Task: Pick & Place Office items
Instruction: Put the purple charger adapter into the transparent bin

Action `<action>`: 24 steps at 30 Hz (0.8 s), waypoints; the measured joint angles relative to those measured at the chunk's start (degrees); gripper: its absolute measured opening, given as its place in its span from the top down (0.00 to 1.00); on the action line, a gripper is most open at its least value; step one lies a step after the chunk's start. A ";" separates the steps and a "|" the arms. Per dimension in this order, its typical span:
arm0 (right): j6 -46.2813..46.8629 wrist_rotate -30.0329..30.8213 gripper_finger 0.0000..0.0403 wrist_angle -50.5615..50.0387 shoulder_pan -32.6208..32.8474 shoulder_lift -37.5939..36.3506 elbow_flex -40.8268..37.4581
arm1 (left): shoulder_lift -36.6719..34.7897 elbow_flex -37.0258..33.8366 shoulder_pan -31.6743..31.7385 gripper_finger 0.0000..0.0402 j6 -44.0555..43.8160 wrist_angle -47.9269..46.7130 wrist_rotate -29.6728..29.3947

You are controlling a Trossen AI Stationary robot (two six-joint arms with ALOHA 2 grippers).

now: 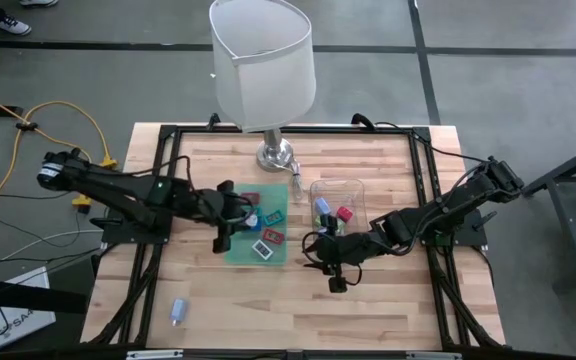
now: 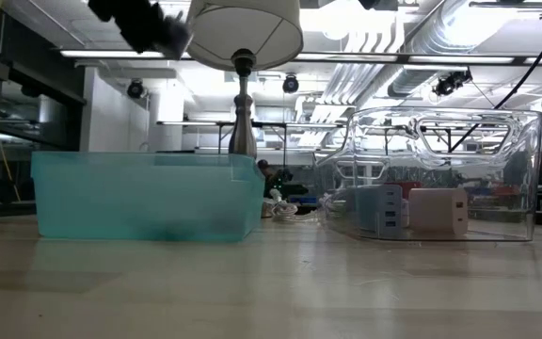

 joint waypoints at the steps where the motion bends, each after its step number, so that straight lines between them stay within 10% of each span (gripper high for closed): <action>1: 0.00 0.04 0.66 0.24 0.00 0.00 0.00 | 0.00 0.00 -0.42 0.68 0.36 1.04 0.00; 24: -0.51 6.27 0.66 10.48 -4.34 0.17 0.00 | 4.14 -0.05 -10.73 0.68 11.24 22.22 -7.53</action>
